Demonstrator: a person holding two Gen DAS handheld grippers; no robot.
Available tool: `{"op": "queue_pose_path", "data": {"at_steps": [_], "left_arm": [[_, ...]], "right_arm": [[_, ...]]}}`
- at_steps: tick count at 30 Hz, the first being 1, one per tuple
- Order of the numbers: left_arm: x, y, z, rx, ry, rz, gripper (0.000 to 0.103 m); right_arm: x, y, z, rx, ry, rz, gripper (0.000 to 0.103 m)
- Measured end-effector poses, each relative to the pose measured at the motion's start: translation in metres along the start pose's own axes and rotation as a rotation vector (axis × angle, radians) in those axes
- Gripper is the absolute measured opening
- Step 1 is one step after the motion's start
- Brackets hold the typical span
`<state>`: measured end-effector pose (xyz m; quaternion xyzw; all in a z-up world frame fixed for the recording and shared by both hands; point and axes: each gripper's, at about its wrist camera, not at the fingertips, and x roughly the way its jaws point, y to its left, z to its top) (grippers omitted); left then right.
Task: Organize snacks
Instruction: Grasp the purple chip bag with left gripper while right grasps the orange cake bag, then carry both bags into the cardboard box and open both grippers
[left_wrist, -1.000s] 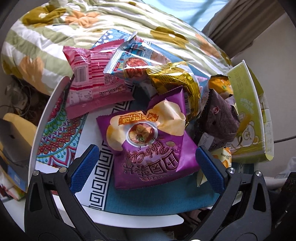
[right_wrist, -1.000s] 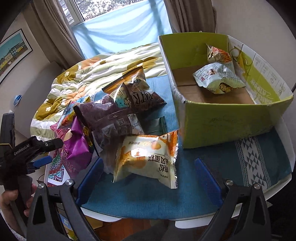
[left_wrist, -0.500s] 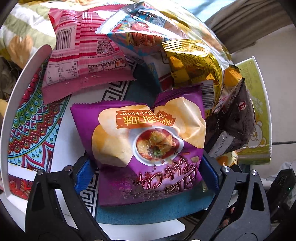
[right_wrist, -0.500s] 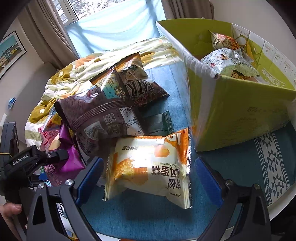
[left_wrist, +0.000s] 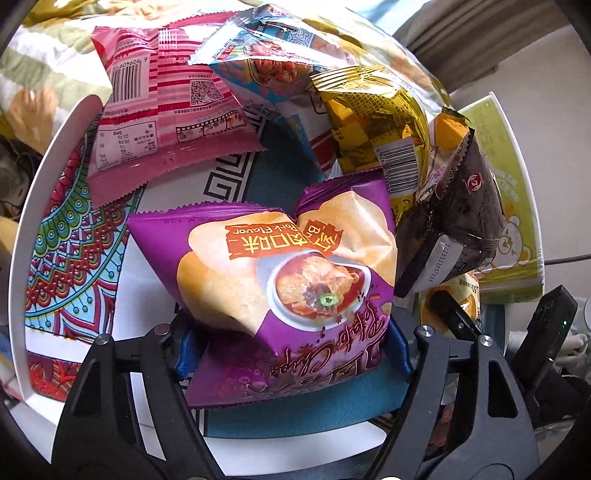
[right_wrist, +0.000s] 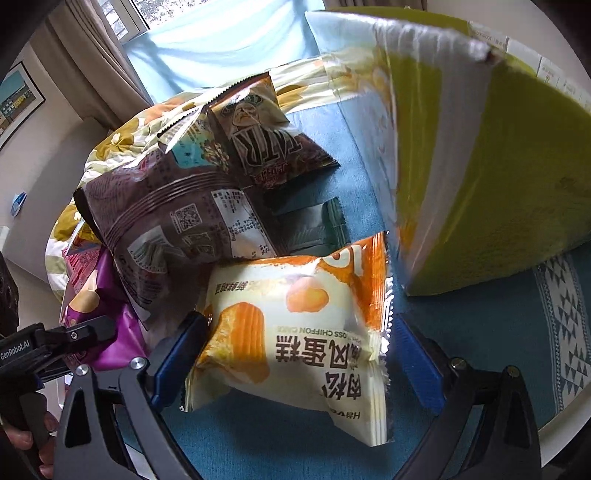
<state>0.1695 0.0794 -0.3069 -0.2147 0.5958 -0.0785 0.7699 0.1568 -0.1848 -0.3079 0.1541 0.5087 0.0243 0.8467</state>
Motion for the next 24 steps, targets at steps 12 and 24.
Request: {"op": "queue_pose_path", "data": {"at_steps": [12, 24], "left_arm": [[-0.008, -0.002, -0.007, -0.002, 0.006, -0.009, 0.073], [-0.048, -0.017, -0.020, 0.051, -0.031, -0.055, 0.073]], "right_arm": [[-0.005, 0.006, -0.004, -0.049, -0.020, 0.012, 0.081], [-0.039, 0.003, -0.020, -0.053, -0.018, 0.004, 0.079]]}}
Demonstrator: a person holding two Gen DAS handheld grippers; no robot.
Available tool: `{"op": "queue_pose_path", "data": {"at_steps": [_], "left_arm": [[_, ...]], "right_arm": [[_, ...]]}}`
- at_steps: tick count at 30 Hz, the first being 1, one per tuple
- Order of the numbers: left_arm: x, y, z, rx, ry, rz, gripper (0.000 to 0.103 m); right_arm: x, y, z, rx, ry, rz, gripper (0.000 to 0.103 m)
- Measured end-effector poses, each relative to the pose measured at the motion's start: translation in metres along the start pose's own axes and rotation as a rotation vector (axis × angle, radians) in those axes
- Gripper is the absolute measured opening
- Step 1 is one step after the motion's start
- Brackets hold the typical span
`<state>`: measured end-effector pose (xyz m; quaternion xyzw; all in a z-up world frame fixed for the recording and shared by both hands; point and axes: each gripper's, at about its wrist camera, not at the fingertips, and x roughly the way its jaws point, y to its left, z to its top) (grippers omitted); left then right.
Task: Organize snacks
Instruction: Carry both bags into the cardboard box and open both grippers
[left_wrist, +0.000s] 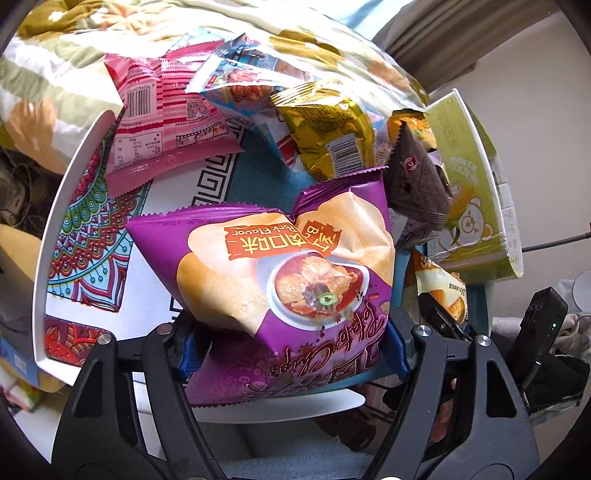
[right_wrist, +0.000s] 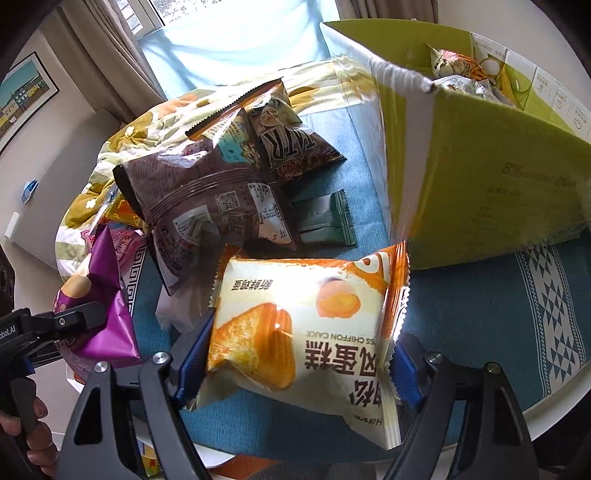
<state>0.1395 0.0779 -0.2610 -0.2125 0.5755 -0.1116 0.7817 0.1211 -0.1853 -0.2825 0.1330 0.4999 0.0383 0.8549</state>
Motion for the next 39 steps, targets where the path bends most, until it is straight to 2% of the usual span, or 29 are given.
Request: {"op": "queue_pose_path", "data": {"at_steps": [5, 14, 22, 27, 33, 39], "left_arm": [[-0.023, -0.025, 0.000, 0.070, -0.031, -0.038, 0.073], [-0.065, -0.105, 0.018, 0.200, -0.126, -0.135, 0.073], [-0.070, -0.189, 0.041, 0.255, -0.196, -0.171, 0.073], [-0.045, -0.251, 0.051, 0.289, -0.202, -0.172, 0.073], [0.012, -0.316, 0.059, 0.320, -0.167, -0.137, 0.073], [0.069, -0.359, 0.050, 0.359, -0.125, -0.035, 0.073]], "right_arm": [[-0.029, 0.000, 0.000, -0.002, -0.043, -0.005, 0.078], [-0.095, 0.005, 0.021, -0.013, -0.141, -0.013, 0.078], [-0.147, -0.034, 0.063, -0.022, -0.227, -0.002, 0.078], [-0.167, -0.076, 0.097, -0.056, -0.265, -0.033, 0.078], [-0.176, -0.137, 0.129, -0.057, -0.290, -0.057, 0.078], [-0.169, -0.192, 0.152, -0.050, -0.260, -0.049, 0.078]]}}
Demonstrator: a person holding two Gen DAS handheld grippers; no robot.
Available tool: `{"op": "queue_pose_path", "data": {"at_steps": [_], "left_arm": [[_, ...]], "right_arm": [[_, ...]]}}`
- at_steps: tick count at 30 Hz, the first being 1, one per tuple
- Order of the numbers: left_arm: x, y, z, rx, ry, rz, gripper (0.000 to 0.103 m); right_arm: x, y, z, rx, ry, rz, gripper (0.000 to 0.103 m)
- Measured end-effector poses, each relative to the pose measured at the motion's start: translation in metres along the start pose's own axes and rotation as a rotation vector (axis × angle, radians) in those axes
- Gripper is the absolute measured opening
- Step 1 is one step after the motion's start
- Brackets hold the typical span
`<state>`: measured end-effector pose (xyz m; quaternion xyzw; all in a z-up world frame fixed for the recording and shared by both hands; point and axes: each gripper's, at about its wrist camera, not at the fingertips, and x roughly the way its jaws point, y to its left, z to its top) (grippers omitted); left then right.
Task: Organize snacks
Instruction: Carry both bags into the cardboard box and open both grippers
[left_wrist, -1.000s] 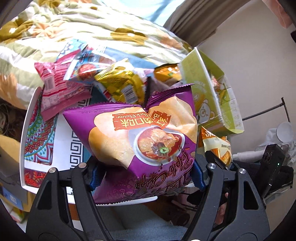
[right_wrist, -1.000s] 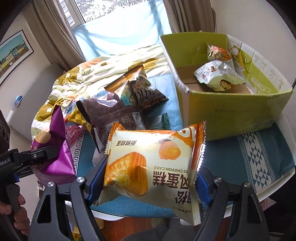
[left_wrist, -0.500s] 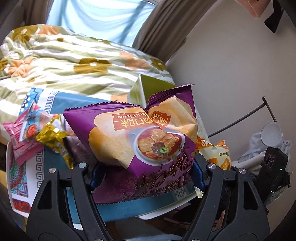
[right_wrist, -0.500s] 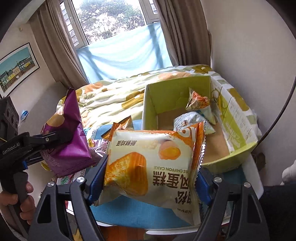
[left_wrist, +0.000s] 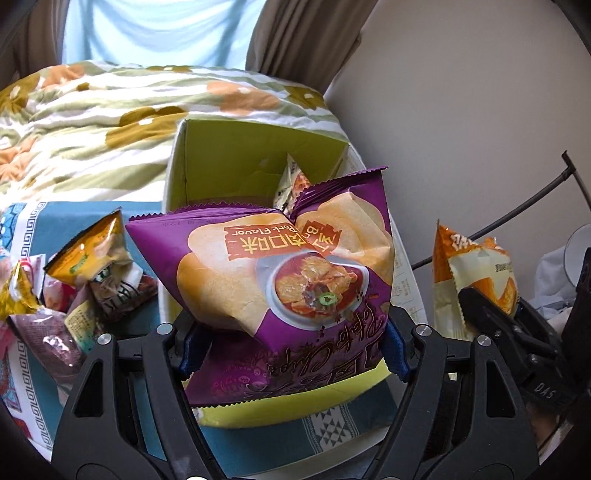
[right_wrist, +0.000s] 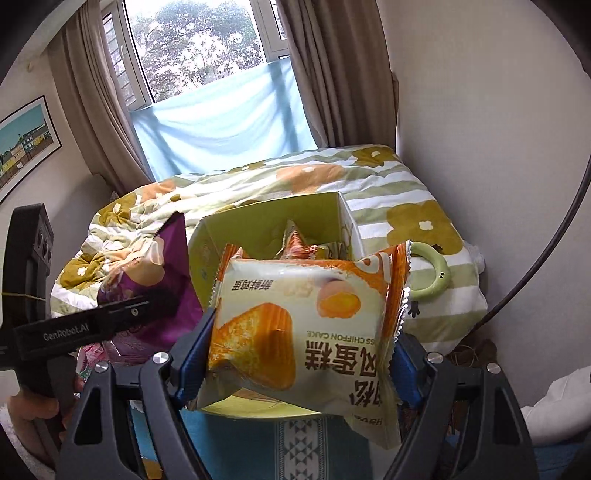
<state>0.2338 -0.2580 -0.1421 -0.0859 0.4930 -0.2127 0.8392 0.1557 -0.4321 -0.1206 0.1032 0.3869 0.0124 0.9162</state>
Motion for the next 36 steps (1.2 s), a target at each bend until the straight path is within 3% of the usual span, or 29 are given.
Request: {"op": "queue_pose_path", "data": {"at_steps": [6, 10, 18, 25, 33, 36], "left_arm": [[0.026, -0.014, -0.010, 0.040, 0.039, 0.099, 0.078], [0.024, -0.010, -0.013, 0.037, 0.019, 0.160, 0.102], [0.005, 0.012, -0.017, -0.038, -0.010, 0.151, 0.102], [-0.017, 0.018, -0.024, -0.045, -0.027, 0.186, 0.102], [-0.021, 0.027, -0.038, -0.071, -0.015, 0.196, 0.102], [-0.022, 0.030, -0.045, -0.081, -0.008, 0.190, 0.102]], "right_arm": [[0.017, -0.019, 0.009, -0.047, 0.035, 0.028, 0.078], [0.024, -0.020, 0.014, -0.063, 0.037, 0.058, 0.078], [0.043, -0.015, 0.019, -0.100, 0.071, 0.114, 0.078], [0.067, 0.005, 0.015, -0.155, 0.132, 0.151, 0.079], [0.076, 0.007, 0.003, -0.100, 0.175, 0.191, 0.081], [0.072, 0.006, -0.002, -0.098, 0.156, 0.204, 0.100]]}}
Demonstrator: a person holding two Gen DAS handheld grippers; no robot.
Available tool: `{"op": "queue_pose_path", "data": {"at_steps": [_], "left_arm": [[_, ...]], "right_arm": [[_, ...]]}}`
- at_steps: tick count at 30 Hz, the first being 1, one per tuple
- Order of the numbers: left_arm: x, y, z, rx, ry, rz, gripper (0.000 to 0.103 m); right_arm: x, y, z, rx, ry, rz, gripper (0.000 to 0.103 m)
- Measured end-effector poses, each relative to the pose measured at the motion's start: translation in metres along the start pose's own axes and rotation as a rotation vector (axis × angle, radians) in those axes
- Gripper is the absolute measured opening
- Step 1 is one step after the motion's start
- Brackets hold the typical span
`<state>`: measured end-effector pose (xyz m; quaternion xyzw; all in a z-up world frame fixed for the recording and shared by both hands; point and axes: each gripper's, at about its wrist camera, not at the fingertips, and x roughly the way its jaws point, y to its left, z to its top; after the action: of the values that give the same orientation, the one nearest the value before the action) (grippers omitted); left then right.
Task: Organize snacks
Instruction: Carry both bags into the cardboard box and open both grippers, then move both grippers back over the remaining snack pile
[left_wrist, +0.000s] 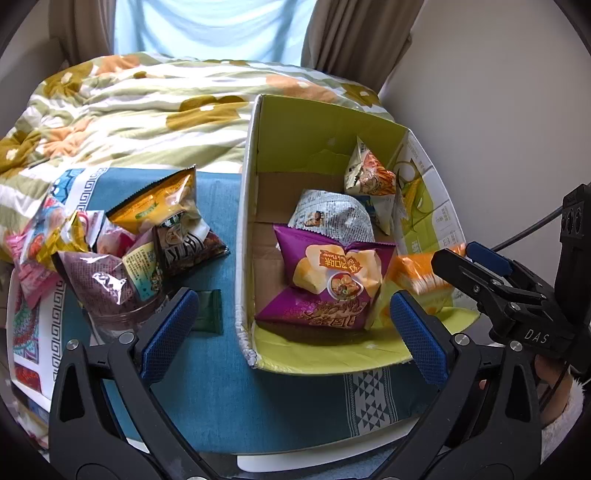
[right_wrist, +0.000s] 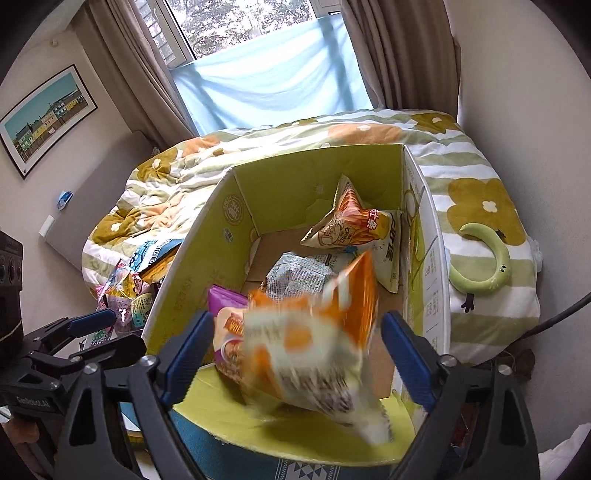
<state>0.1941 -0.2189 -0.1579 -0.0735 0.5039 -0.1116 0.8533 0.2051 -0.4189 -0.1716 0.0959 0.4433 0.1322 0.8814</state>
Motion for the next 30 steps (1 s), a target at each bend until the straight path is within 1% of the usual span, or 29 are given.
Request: {"op": "queue_pose_path", "data": {"at_steps": [1, 4, 9, 18, 24, 30], "left_arm": [[0.000, 0.001, -0.002, -0.003, 0.000, 0.000, 0.102], [-0.002, 0.004, -0.011, -0.005, 0.003, 0.002, 0.102], [-0.007, 0.010, -0.027, -0.028, 0.003, -0.001, 0.102], [-0.035, 0.012, -0.036, -0.032, -0.052, 0.010, 0.102], [-0.056, 0.030, -0.048, -0.072, -0.076, 0.037, 0.102], [-0.062, 0.058, -0.053, -0.102, -0.071, 0.048, 0.102]], "right_arm": [[-0.001, 0.000, -0.002, -0.005, -0.001, -0.003, 0.103], [-0.004, -0.002, -0.006, 0.004, -0.005, -0.021, 0.103], [-0.005, -0.003, -0.016, 0.006, 0.024, -0.027, 0.103], [-0.020, 0.012, -0.021, -0.051, -0.006, -0.015, 0.103], [-0.029, 0.029, -0.020, -0.088, -0.039, 0.004, 0.103], [-0.028, 0.051, -0.017, -0.103, -0.076, 0.026, 0.103]]}}
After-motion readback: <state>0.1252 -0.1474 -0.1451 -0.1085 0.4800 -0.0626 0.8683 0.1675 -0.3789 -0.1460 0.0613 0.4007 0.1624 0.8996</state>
